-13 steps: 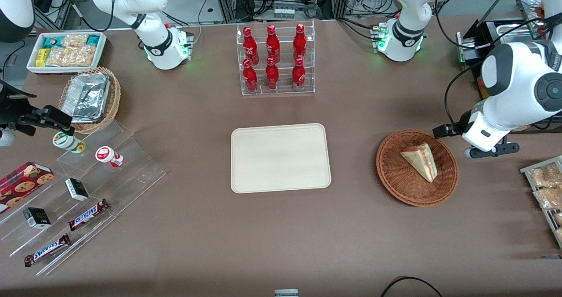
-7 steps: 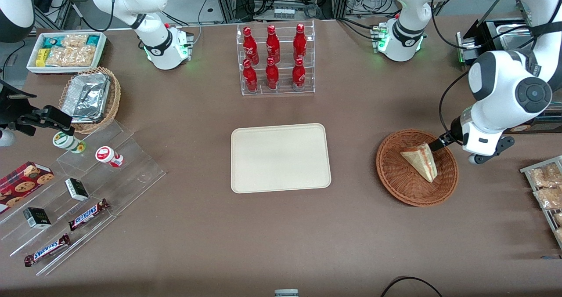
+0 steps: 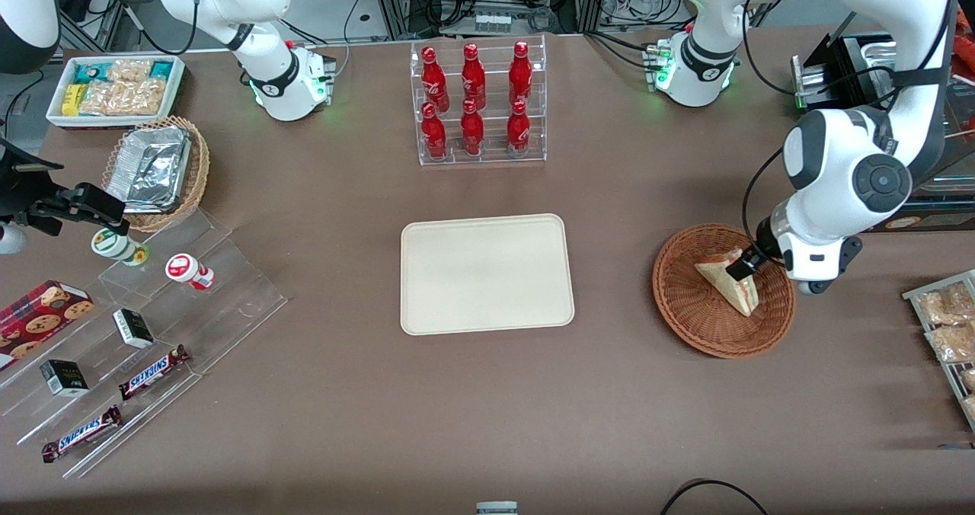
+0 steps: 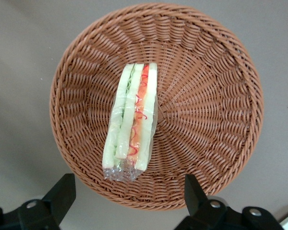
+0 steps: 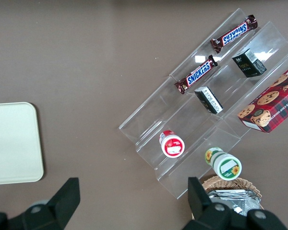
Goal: Place sandwich from basket to tray
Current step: 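Lower the open left gripper around the wrapped sandwich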
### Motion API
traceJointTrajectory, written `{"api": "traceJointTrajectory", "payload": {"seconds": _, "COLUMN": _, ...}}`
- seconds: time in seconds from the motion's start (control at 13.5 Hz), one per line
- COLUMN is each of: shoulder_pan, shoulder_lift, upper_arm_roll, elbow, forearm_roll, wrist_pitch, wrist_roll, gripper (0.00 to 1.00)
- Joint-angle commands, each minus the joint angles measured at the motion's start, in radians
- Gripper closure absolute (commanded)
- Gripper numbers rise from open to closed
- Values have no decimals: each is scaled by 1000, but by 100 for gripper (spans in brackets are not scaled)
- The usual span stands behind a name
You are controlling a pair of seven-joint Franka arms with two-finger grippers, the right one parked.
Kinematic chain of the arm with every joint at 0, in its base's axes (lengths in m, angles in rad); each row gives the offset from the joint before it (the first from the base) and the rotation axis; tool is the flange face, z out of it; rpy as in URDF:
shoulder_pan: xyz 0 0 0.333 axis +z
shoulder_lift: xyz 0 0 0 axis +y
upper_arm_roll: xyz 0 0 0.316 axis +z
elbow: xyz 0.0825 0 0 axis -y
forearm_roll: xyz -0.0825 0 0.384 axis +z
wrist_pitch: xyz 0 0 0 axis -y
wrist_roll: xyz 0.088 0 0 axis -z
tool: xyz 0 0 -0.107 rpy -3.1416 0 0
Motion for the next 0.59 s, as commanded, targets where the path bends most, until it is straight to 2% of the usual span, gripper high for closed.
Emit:
{"api": "traceJointTrajectory", "payload": {"seconds": 0.0, "shoulder_pan": -19, "shoulder_lift": 27, "upper_arm_roll": 4, "elbow": -11, "forearm_roll": 8, "wrist_pitch": 42, "wrist_roll": -19, "gripper": 0}}
{"api": "traceJointTrajectory", "payload": {"seconds": 0.15, "shoulder_pan": -27, "shoulder_lift": 47, "upper_arm_roll": 4, "elbow": -6, "forearm_roll": 51, "wrist_pitch": 44, "wrist_roll": -19, "gripper": 0}}
{"api": "traceJointTrajectory", "payload": {"seconds": 0.52, "shoulder_pan": -21, "shoulder_lift": 99, "upper_arm_roll": 8, "elbow": -4, "forearm_roll": 67, "wrist_pitch": 47, "wrist_roll": -19, "gripper": 0}}
